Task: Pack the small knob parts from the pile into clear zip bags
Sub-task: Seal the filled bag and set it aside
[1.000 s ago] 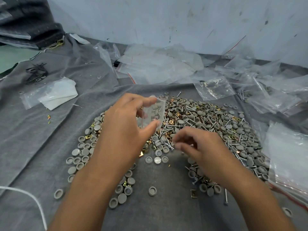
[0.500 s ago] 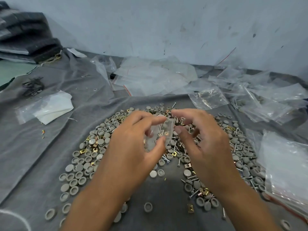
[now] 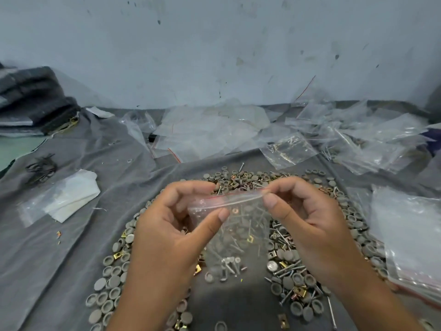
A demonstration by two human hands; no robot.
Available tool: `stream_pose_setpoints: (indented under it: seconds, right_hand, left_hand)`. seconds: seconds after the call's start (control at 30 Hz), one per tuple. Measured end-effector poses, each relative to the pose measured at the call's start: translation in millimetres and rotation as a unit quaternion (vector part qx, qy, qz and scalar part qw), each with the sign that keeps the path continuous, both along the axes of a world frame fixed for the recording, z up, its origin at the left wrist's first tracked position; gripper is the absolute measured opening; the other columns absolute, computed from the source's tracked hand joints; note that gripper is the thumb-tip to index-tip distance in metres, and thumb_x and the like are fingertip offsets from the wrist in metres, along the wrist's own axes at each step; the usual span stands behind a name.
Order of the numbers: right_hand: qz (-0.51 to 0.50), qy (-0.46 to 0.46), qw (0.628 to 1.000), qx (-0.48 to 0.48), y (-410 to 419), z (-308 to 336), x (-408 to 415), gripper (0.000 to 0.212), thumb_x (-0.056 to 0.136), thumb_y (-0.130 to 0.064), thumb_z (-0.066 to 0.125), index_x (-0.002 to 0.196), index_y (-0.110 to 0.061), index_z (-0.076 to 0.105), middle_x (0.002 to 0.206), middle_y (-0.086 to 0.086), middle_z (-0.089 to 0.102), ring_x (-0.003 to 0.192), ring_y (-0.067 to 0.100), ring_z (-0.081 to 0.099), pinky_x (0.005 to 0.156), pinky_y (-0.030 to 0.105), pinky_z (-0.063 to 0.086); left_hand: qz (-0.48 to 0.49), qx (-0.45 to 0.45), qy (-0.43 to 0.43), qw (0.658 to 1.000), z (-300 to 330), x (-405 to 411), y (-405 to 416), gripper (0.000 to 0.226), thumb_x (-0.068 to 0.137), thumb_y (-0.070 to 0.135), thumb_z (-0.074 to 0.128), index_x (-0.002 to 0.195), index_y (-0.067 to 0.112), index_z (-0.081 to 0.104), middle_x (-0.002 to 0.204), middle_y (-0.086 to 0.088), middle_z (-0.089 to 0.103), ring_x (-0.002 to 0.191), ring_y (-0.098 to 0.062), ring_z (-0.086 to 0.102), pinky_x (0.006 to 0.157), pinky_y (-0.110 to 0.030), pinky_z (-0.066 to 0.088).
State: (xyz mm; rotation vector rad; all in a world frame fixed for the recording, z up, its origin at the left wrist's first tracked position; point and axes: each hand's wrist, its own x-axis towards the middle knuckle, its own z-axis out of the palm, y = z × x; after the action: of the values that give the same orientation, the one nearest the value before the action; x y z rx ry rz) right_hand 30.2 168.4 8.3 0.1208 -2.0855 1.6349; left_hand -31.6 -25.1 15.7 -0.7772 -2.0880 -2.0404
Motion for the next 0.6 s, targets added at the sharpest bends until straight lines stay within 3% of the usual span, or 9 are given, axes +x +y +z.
stream_pose_setpoints:
  seconds: [0.07,0.2,0.37,0.4,0.5,0.6]
  right_hand:
    - [0.002,0.008,1.000,-0.004,-4.2,-1.6,0.7,0.019,0.092,-0.047,0.060,0.097,-0.031,0.068,0.082,-0.006,0.063,0.075,0.021,0.058,0.064,0.027,0.050]
    - [0.001,0.019,1.000,-0.006,-14.9,-3.3,0.5,0.015,0.094,-0.047,0.057,0.095,-0.034,0.066,0.081,-0.005,0.061,0.074,0.020,0.056,0.066,0.039,0.049]
    - [0.015,-0.001,1.000,-0.013,-18.5,-3.1,1.8,0.017,0.091,-0.050,0.057,0.095,-0.036,0.065,0.080,-0.007,0.061,0.073,0.025,0.054,0.066,0.049,0.048]
    - [0.020,-0.007,1.000,-0.009,-18.3,-2.5,2.5,0.016,0.091,-0.050,0.058,0.096,-0.036,0.066,0.081,-0.007,0.062,0.073,0.025,0.055,0.066,0.047,0.049]
    - [0.039,-0.005,0.999,0.020,-16.9,-0.7,4.5,0.007,0.095,-0.038,0.065,0.097,-0.032,0.069,0.081,-0.014,0.066,0.069,0.003,0.059,0.063,0.014,0.045]
    - [0.026,-0.010,0.998,0.049,-16.6,0.0,4.7,0.009,0.097,-0.035,0.062,0.095,-0.029,0.069,0.078,-0.017,0.064,0.070,0.004,0.059,0.064,0.009,0.041]
  left_hand:
    - [-0.001,0.012,-0.016,1.000,0.2,-0.8,1.0,0.039,0.067,0.044,0.083,0.103,0.034,0.071,0.089,0.004,0.077,0.069,-0.009,0.064,0.060,-0.018,0.051]
    - [-0.019,0.025,-0.029,0.999,-1.6,0.9,6.3,0.041,0.064,0.037,0.086,0.101,0.033,0.070,0.094,0.000,0.078,0.088,-0.015,0.074,0.073,-0.021,0.056]
    - [-0.014,0.021,-0.021,0.999,-2.4,4.0,10.5,0.039,0.068,0.037,0.084,0.103,0.032,0.069,0.088,-0.001,0.077,0.084,-0.015,0.074,0.075,-0.023,0.056]
    - [-0.012,0.022,-0.021,0.999,-2.0,4.4,10.2,0.038,0.068,0.036,0.084,0.103,0.031,0.069,0.087,-0.001,0.077,0.084,-0.015,0.074,0.074,-0.022,0.056]
    - [-0.013,0.012,-0.019,1.000,0.0,6.0,8.6,0.038,0.070,0.036,0.084,0.105,0.032,0.068,0.087,-0.001,0.077,0.082,-0.014,0.074,0.072,-0.021,0.056]
    - [-0.015,0.004,-0.019,1.000,0.3,6.9,8.6,0.038,0.070,0.035,0.083,0.105,0.033,0.068,0.087,-0.001,0.076,0.081,-0.015,0.074,0.072,-0.023,0.056]
